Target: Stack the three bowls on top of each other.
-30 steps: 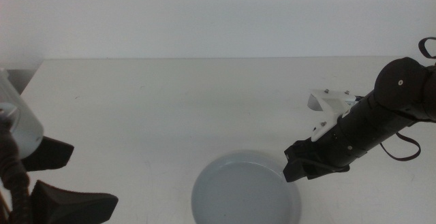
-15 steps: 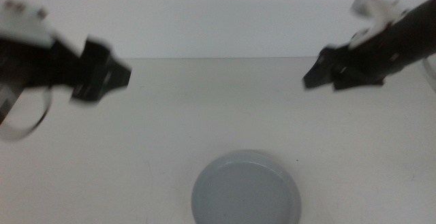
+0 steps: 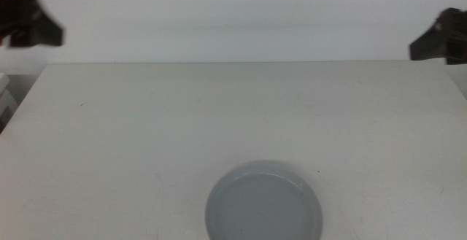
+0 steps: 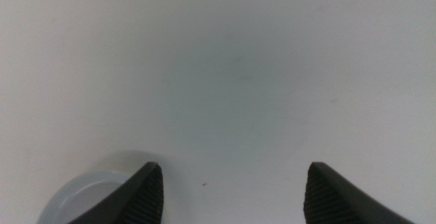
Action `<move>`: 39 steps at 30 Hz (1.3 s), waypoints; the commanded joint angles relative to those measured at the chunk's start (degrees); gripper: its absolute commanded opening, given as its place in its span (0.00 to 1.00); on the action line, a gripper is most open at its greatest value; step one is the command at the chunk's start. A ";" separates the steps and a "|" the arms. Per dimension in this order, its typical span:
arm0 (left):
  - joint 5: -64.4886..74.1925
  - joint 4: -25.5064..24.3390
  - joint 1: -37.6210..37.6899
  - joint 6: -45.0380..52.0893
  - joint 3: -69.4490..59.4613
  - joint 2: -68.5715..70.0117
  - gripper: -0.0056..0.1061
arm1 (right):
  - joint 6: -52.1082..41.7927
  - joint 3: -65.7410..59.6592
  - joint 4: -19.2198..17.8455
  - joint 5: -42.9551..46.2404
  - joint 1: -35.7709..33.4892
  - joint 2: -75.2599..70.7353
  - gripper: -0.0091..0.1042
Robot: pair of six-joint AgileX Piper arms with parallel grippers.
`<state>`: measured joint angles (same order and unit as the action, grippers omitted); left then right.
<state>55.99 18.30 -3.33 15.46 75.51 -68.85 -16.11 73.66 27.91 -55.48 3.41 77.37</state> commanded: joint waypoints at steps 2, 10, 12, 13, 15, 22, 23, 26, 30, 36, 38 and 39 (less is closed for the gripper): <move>-6.03 5.17 -3.91 4.73 -5.25 7.36 0.99 | -0.71 -3.48 -0.61 7.97 0.49 -7.95 0.54; -24.07 6.94 -4.28 9.16 -23.53 24.43 0.99 | -5.08 -17.47 -0.61 21.35 0.49 -22.48 0.54; -28.05 7.49 -4.28 9.30 -27.40 28.56 0.99 | -6.43 -21.08 -0.61 23.51 0.49 -25.89 0.54; -29.20 7.56 -4.21 9.30 -28.72 30.42 0.99 | -7.35 -22.81 -0.61 24.20 0.49 -27.69 0.54; -31.26 7.55 -3.74 9.30 -31.44 33.60 0.99 | -8.60 -25.81 -0.61 25.82 0.49 -30.56 0.54; -32.66 7.50 -0.50 9.30 -34.73 39.43 0.99 | -10.87 -33.14 -0.56 26.57 0.49 -38.51 0.54; -32.52 7.58 -0.44 9.24 -34.73 39.86 0.99 | -10.80 -33.63 -0.48 26.36 0.49 -39.04 0.54; -31.72 7.52 -0.44 9.05 -34.73 40.22 0.99 | -10.66 -33.91 -0.38 26.28 0.49 -39.54 0.54; -32.82 7.28 -0.44 8.49 -35.21 40.22 0.99 | -10.66 -33.91 -0.36 26.47 0.49 -39.54 0.54; -37.73 -8.78 -0.62 -9.83 -40.78 44.81 0.99 | -10.66 -33.91 -0.36 26.47 0.49 -39.54 0.54; -40.08 -13.42 -0.62 -14.69 -42.72 46.89 0.99 | -10.66 -33.91 -0.36 26.47 0.49 -39.54 0.54; -41.42 -15.01 -0.62 -15.91 -43.74 47.72 0.99 | -10.66 -33.91 -0.36 26.47 0.49 -39.54 0.54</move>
<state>21.25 6.16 -4.03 3.69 31.26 -21.77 -26.05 38.28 26.80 -32.84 3.63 37.88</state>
